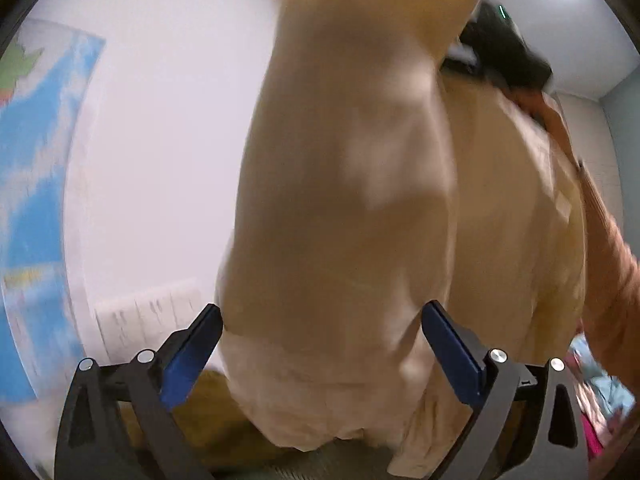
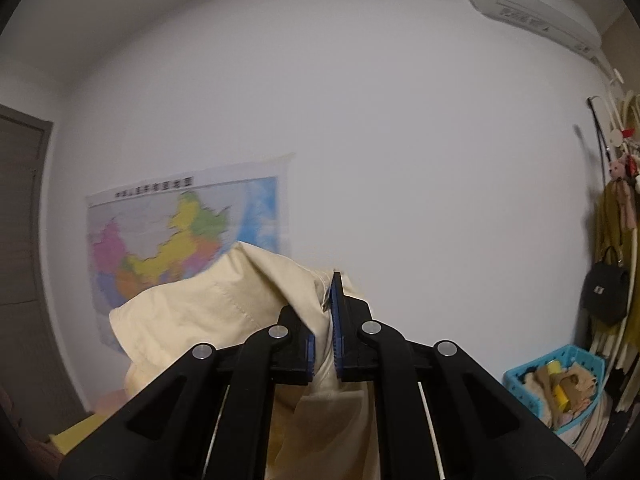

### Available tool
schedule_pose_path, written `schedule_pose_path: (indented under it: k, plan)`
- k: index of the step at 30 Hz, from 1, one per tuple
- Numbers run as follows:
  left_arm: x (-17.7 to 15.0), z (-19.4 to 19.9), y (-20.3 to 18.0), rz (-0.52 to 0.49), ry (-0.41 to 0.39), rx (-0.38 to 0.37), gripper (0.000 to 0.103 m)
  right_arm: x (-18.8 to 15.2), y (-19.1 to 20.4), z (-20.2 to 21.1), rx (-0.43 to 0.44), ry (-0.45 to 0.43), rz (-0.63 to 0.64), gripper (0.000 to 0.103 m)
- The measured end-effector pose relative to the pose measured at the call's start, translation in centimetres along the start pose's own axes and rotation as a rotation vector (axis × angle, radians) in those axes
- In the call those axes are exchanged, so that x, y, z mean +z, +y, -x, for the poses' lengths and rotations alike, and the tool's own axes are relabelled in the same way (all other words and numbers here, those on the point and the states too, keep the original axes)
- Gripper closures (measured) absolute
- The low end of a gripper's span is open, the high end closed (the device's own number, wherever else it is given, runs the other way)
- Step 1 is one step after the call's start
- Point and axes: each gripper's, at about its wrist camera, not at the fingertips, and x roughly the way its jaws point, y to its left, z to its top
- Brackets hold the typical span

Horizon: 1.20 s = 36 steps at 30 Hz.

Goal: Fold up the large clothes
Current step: 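Raise the cream shirt high with both grippers to let it hang open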

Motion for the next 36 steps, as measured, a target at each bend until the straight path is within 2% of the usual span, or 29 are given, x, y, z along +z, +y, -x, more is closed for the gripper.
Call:
schedule_pose_path:
  k: [1, 3, 4, 5, 10, 11, 13, 15, 17, 20, 22, 25, 28, 31, 34, 36]
  plan:
    - [-1.0, 0.3, -0.5, 0.013, 0.009, -0.003, 0.011, -0.4, 0.6, 0.0, 0.009, 0.012, 0.003, 0.096]
    - [-3.1, 0.6, -1.2, 0.037, 0.028, -0.023, 0.050, -1.5, 1.8, 0.1, 0.027, 0.052, 0.001, 0.097]
    - [-3.7, 1.1, -1.1, 0.046, 0.040, -0.019, 0.083, -2.2, 2.4, 0.2, 0.047, 0.066, -0.009, 0.097]
    - [-4.2, 1.4, -0.9, 0.077, 0.061, 0.008, 0.093, -2.6, 2.9, 0.4, 0.053, 0.076, -0.008, 0.098]
    - [-1.2, 6.8, 2.5, 0.175, 0.016, 0.146, 0.099, -2.9, 4.6, 3.3, 0.095, 0.058, -0.029, 0.098]
    - [0.5, 8.3, 1.6, 0.179, -0.004, 0.174, 0.099, -2.7, 4.9, 4.1, 0.105, 0.048, -0.029, 0.098]
    - [2.9, 11.1, 1.8, 0.157, -0.041, 0.223, 0.100, -2.5, 5.7, 5.3, 0.106, 0.033, -0.019, 0.098]
    - [4.5, 13.0, 3.7, 0.114, -0.089, 0.274, 0.100, -2.2, 6.2, 6.5, 0.122, 0.009, -0.022, 0.098]
    - [7.6, 16.9, 2.6, 0.059, -0.127, 0.340, 0.100, -2.1, 6.4, 7.4, 0.153, -0.014, -0.038, 0.098]
    - [10.8, 19.9, 2.5, -0.007, -0.152, 0.441, 0.099, -2.0, 6.7, 8.1, 0.195, -0.039, -0.052, 0.098]
    - [12.5, 22.2, 0.7, -0.049, -0.158, 0.505, 0.099, -2.0, 6.9, 7.9, 0.234, -0.039, -0.066, 0.098]
    - [15.0, 25.5, -0.9, -0.072, -0.134, 0.606, 0.099, -2.3, 7.4, 7.1, 0.296, -0.026, -0.086, 0.098]
    - [15.7, 28.5, -3.3, -0.072, -0.108, 0.660, 0.099, -3.0, 8.4, 6.6, 0.354, -0.024, -0.089, 0.098]
    - [16.1, 29.7, -5.6, -0.106, -0.064, 0.753, 0.099, -3.8, 8.9, 6.0, 0.394, -0.011, -0.089, 0.098]
    - [16.2, 29.2, -3.9, -0.082, -0.011, 0.808, 0.099, -5.2, 8.7, 1.9, 0.438, 0.041, -0.121, 0.098]
    - [14.9, 28.2, -0.3, 0.005, 0.060, 0.839, 0.099, -7.0, 8.0, -2.7, 0.454, 0.115, -0.171, 0.098]
